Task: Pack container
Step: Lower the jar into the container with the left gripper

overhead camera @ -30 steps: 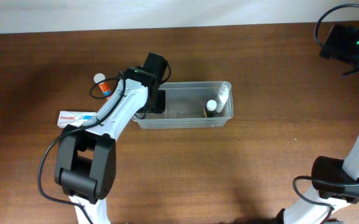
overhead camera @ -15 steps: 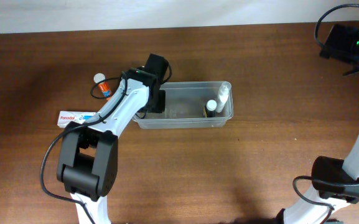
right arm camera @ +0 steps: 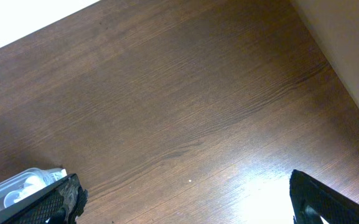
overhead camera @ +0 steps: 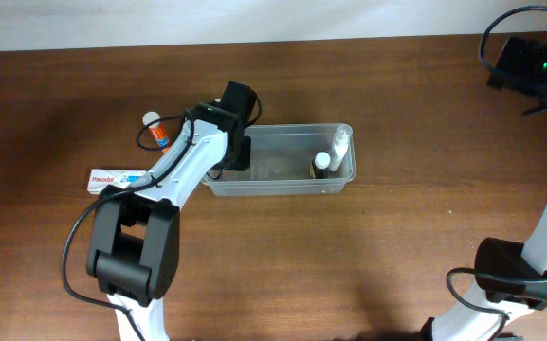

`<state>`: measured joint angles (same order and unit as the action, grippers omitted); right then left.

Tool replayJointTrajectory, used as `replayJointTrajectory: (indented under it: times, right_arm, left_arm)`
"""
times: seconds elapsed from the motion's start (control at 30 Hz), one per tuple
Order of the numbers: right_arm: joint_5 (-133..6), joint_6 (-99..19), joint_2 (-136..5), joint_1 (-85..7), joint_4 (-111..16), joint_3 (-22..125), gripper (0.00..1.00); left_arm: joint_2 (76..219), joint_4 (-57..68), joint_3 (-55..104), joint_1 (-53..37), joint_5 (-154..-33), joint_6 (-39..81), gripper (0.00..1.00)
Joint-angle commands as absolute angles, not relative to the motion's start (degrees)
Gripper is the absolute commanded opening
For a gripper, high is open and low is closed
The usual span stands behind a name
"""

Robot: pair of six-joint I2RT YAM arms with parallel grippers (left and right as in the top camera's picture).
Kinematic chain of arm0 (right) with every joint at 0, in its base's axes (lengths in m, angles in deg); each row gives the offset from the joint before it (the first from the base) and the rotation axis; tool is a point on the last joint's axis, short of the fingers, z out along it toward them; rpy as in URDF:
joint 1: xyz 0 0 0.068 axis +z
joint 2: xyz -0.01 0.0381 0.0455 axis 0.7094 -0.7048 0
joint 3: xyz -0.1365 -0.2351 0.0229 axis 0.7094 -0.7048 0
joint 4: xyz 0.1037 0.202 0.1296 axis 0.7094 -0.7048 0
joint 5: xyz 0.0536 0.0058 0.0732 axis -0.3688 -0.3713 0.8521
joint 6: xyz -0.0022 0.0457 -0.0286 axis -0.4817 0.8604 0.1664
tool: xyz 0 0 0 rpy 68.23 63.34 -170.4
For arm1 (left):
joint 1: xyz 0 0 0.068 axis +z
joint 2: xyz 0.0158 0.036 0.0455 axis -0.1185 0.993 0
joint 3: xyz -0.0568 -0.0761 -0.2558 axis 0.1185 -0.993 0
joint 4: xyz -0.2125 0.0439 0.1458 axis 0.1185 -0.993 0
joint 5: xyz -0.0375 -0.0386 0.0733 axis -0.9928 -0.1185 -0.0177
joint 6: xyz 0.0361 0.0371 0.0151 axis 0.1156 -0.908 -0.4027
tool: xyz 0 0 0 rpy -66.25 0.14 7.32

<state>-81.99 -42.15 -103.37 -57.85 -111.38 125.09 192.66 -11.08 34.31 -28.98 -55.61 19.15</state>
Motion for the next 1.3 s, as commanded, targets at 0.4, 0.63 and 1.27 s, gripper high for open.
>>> replayJointTrajectory:
  times: [0.4, 0.63, 1.27]
  right_arm:
    - [-82.7, -42.6, -102.4, -58.1, -111.7, 126.0, 0.98]
    - [-82.7, -42.6, -102.4, -58.1, -111.7, 126.0, 0.98]
    - [-82.7, -42.6, -102.4, -58.1, -111.7, 126.0, 0.98]
  left_arm:
    - [193.1, -10.4, 34.6, -29.3, -54.3, 18.3, 0.49]
    - [193.1, -10.4, 34.6, -29.3, -54.4, 18.3, 0.53]
    - [193.1, -9.9, 34.9, -29.3, -54.4, 18.3, 0.47]
